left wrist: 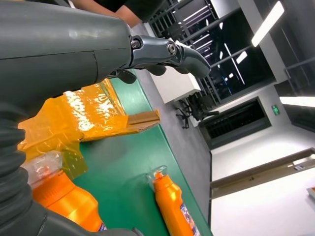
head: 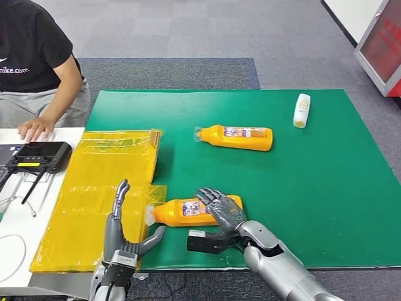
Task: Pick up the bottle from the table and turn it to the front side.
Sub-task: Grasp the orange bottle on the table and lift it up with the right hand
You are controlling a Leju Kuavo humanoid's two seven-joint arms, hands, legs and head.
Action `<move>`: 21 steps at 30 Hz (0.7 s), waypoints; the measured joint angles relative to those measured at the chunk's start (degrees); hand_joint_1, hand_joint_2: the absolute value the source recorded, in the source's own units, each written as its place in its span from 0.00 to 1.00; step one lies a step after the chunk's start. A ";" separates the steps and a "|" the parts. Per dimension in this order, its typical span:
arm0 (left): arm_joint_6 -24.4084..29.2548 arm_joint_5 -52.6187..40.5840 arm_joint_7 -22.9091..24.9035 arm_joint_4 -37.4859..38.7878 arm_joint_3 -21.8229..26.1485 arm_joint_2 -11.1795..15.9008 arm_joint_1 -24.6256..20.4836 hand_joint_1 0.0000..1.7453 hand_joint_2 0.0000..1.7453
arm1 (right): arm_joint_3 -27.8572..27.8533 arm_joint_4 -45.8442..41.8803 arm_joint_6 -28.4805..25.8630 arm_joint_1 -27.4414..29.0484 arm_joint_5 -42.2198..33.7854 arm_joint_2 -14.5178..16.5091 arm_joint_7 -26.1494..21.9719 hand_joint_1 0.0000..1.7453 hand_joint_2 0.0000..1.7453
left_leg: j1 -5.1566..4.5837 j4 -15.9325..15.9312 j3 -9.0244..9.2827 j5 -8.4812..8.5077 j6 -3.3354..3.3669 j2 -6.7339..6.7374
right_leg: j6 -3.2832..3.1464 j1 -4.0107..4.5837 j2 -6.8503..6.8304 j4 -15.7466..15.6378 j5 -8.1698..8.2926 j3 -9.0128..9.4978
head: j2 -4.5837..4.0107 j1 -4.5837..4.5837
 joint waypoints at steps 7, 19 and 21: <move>0.12 -0.07 -0.71 0.43 0.32 -0.45 -0.01 0.00 1.00 | 4.88 2.41 6.76 -5.46 -0.23 -1.10 0.25 0.50 1.00 | 0.00 0.00 0.24 0.05 0.03 0.11 | 0.02 0.00 0.11 -0.01 0.04 0.18 | 0.00 0.00; 0.93 0.68 -1.88 0.92 0.79 -1.02 -0.09 0.00 1.00 | 11.24 5.91 5.19 -11.10 -4.69 -1.35 -0.22 1.00 1.00 | -0.01 0.04 -0.17 0.30 0.07 0.05 | 0.30 -0.02 0.09 0.01 0.45 0.14 | 0.00 -0.02; 0.84 0.67 -1.97 0.91 0.81 -1.03 -0.19 0.00 1.00 | 10.56 6.04 1.31 -10.21 -8.20 -1.35 -1.76 1.00 1.00 | -0.01 0.05 -0.29 0.30 0.07 0.04 | 0.31 -0.02 0.07 0.01 0.45 0.04 | 0.00 -0.01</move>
